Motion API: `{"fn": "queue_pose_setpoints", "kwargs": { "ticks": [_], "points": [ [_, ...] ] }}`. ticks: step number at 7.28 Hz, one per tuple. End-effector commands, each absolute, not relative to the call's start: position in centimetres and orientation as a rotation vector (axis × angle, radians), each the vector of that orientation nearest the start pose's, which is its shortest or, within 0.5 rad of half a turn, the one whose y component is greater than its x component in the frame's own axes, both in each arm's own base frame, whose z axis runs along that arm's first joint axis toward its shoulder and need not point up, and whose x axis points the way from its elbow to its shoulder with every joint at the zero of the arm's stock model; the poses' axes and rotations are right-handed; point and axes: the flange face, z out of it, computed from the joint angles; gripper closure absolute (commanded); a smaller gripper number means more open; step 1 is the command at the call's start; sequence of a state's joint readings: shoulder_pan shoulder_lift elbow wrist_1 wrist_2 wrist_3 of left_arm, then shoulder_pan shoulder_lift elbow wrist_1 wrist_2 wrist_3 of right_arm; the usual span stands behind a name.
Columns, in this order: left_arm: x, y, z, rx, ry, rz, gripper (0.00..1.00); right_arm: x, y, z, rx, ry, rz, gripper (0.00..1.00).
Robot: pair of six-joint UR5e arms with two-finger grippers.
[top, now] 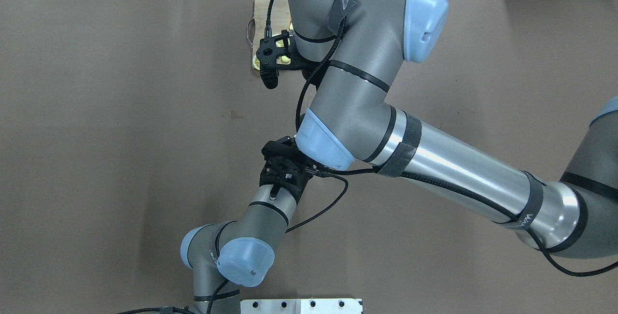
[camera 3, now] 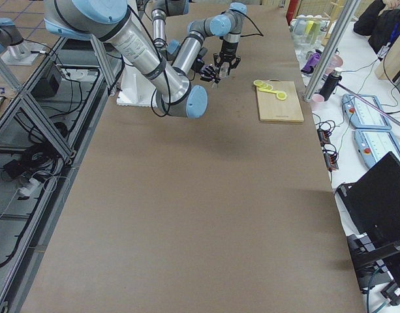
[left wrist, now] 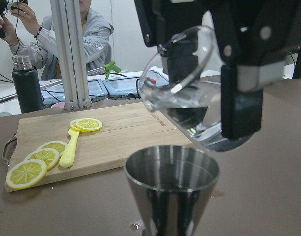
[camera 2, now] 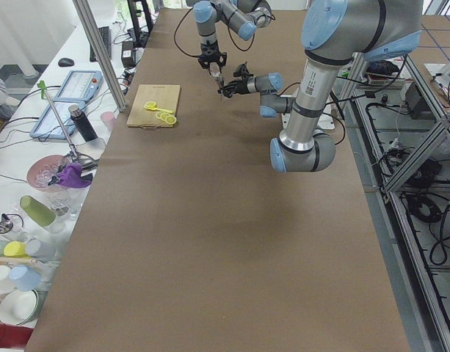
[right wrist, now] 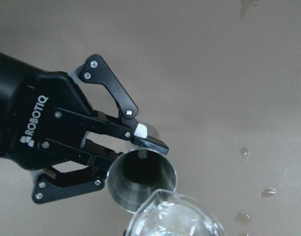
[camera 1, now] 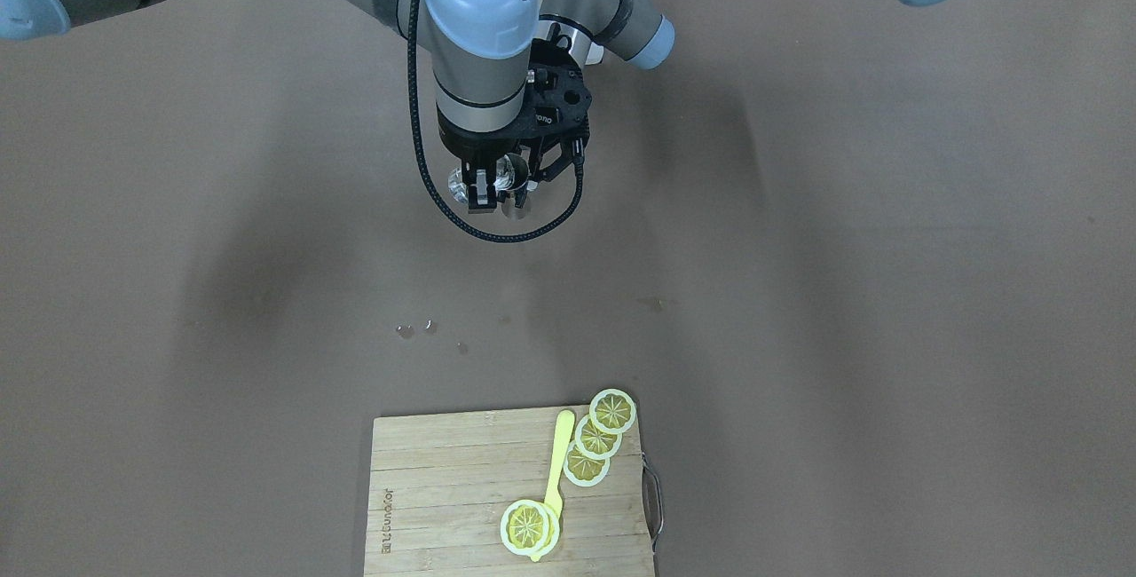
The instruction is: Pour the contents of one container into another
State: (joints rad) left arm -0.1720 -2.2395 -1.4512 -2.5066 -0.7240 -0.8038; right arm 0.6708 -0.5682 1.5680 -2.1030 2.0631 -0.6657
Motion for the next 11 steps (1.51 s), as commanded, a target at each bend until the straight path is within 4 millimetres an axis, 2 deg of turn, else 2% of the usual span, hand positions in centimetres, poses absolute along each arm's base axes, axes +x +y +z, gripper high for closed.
{"fn": "queue_pose_setpoints", "kwargs": {
  "ticks": [1,3,11],
  "points": [
    [62.7,-32.0,19.8,1.211,0.911,-0.151,1.0,-49.4,-50.0,9.0,0.406,-0.578,-1.616,1.0],
    [62.7,-32.0,19.8,1.211,0.911,-0.151,1.0,-49.2,-49.9,8.7,0.385,-0.56,-1.64,1.0],
    [62.9,-31.9,20.0,1.21,0.907,-0.147,1.0,-50.4,-48.1,9.0,0.293,-0.511,-1.664,1.0]
  ]
}}
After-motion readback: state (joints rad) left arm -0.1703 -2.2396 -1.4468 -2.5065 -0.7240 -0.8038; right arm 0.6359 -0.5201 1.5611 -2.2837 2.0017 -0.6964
